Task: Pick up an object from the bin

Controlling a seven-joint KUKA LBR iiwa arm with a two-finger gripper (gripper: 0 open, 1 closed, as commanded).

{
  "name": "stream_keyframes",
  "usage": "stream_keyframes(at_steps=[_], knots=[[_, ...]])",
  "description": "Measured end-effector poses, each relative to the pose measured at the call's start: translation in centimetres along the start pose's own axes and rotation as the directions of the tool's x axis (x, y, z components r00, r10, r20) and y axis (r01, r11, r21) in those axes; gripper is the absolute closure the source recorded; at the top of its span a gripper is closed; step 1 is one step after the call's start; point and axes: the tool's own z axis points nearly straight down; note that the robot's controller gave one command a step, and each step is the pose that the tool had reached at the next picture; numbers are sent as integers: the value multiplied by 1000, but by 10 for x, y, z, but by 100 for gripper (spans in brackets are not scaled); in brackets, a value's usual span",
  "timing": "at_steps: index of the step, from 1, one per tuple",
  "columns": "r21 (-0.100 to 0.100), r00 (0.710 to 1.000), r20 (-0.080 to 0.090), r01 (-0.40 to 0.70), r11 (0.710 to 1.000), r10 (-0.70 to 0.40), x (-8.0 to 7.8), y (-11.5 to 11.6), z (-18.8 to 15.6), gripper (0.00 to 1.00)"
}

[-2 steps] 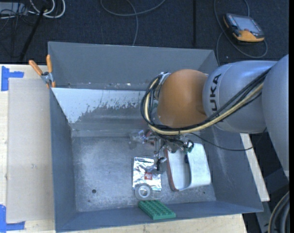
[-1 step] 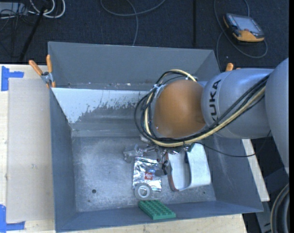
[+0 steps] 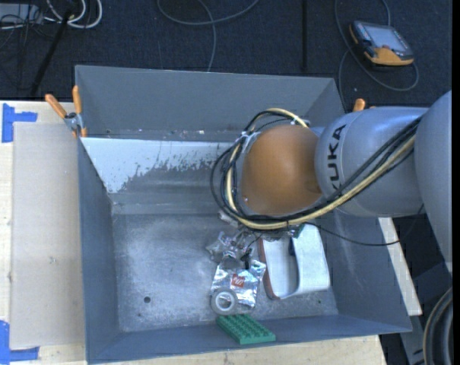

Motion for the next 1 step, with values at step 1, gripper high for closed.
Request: stream_keyframes(at_steps=[1], knots=[[8, 1000, 4, -23, 1000, 23, 3, 20, -146, 100]])
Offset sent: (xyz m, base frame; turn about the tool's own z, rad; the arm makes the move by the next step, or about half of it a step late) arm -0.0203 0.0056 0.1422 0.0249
